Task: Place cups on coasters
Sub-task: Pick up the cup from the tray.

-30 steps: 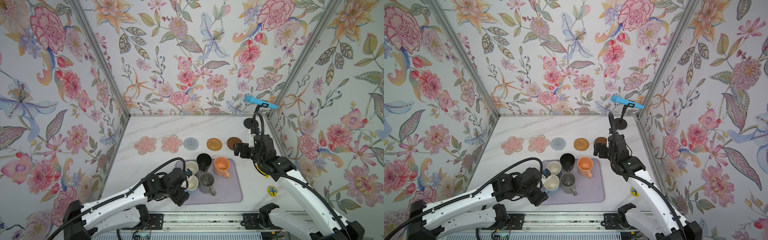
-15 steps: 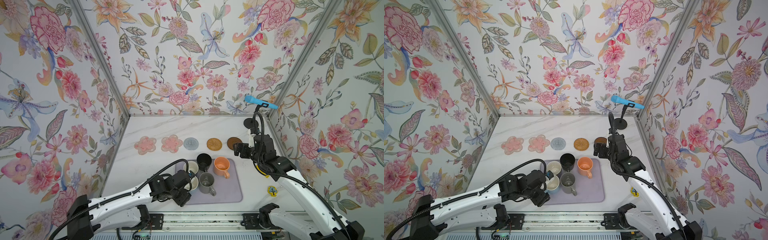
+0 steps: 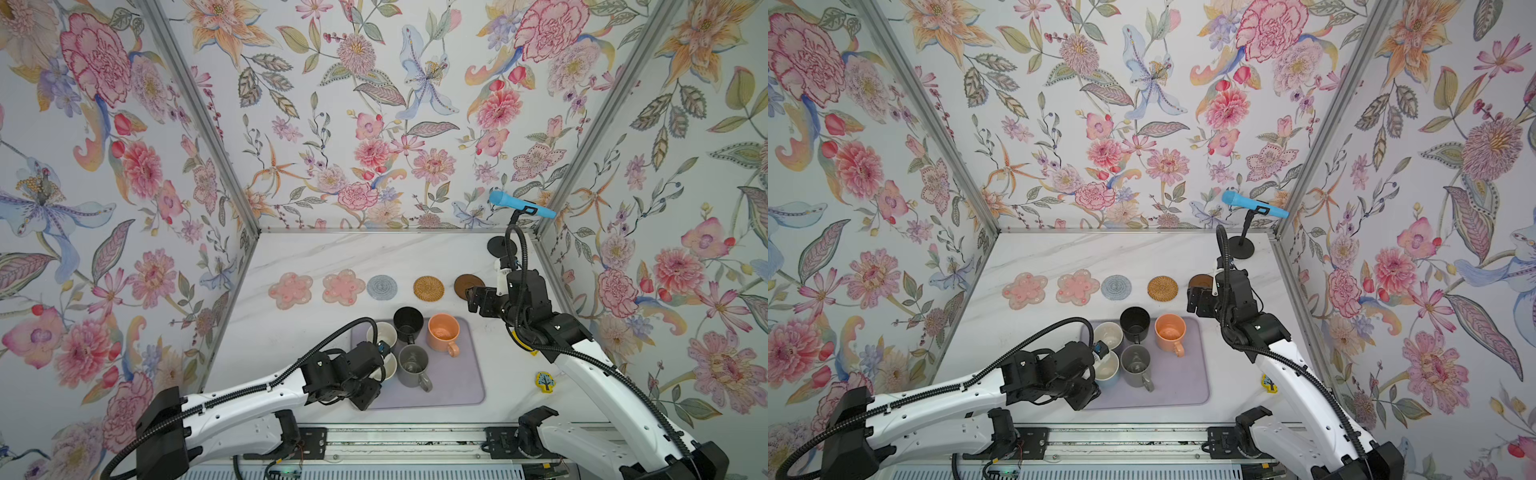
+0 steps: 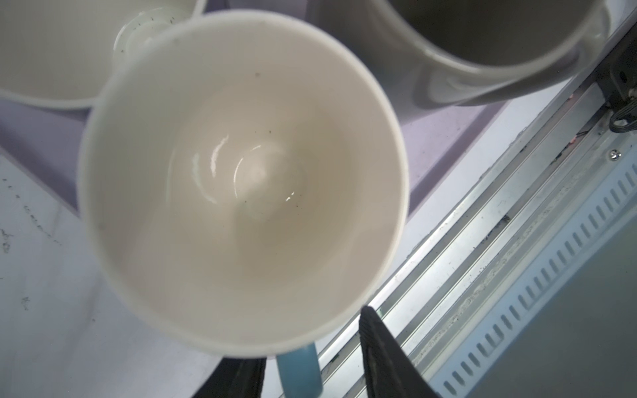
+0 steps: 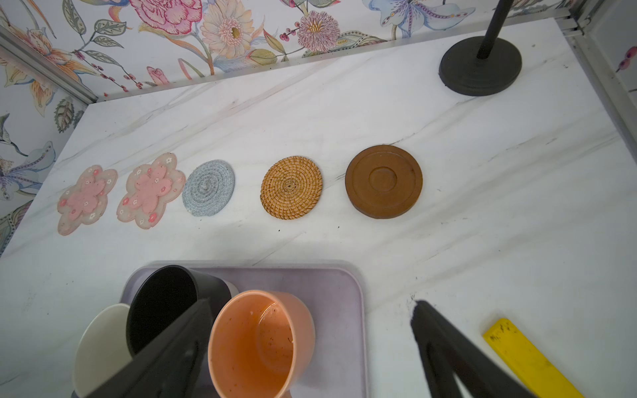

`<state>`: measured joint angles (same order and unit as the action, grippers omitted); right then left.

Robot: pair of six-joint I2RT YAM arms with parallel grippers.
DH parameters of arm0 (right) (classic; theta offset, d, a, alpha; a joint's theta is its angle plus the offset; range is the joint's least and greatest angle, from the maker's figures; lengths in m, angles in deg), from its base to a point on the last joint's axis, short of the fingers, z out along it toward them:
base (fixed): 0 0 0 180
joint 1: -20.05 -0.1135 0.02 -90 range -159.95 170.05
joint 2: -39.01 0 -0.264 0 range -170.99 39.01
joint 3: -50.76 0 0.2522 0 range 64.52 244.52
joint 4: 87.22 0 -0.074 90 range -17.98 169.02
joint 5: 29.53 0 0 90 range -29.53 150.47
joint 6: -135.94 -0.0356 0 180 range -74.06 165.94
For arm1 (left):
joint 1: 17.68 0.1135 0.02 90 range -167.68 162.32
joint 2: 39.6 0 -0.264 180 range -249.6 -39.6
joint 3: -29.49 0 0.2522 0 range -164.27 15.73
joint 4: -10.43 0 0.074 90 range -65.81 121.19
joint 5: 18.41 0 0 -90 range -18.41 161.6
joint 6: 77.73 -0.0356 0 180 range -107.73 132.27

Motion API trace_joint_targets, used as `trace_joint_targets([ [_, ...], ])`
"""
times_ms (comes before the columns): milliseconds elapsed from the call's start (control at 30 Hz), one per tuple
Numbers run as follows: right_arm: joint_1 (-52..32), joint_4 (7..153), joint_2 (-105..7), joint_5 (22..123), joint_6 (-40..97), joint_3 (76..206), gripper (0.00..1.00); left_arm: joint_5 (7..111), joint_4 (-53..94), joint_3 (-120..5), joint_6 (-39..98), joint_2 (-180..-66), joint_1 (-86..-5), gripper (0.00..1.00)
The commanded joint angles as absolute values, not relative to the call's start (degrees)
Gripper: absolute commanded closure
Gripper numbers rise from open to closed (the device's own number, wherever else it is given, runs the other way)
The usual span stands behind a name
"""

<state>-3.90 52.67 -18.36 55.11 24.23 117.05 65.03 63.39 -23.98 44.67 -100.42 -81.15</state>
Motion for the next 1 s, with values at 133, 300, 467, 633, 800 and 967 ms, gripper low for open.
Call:
trace_joint_targets([
  [133, -4.18, 52.23, -17.52, 54.81, 24.2, 115.96, 0.08, 67.31, 62.27, -23.46, 46.43, -102.44, -82.21, 0.6],
  [300, -4.17, 52.21, -17.42, 54.76, 24.33, 115.44, 0.08, 67.89, 61.17, -22.98, 47.75, -102.44, -82.38, 0.67],
  [467, -4.06, 52.22, -17.42, 54.75, 24.57, 115.49, 0.07, 68.73, 60.93, -22.84, 48.72, -102.18, -82.37, 0.74],
  [633, -4.07, 52.32, -17.37, 54.74, 24.67, 115.45, 0.07, 69.72, 61.02, -22.67, 49.42, -102.66, -82.53, 0.73],
  [800, -4.12, 52.63, -17.33, 54.84, 24.6, 114.92, 0.07, 70.23, 60.84, -22.52, 50.3, -103.7, -82.82, 0.78],
  [967, -3.96, 52.9, -17.37, 54.81, 24.6, 114.88, 0.07, 69.84, 60.19, -22.08, 50.69, -104.57, -83.57, 0.85],
])
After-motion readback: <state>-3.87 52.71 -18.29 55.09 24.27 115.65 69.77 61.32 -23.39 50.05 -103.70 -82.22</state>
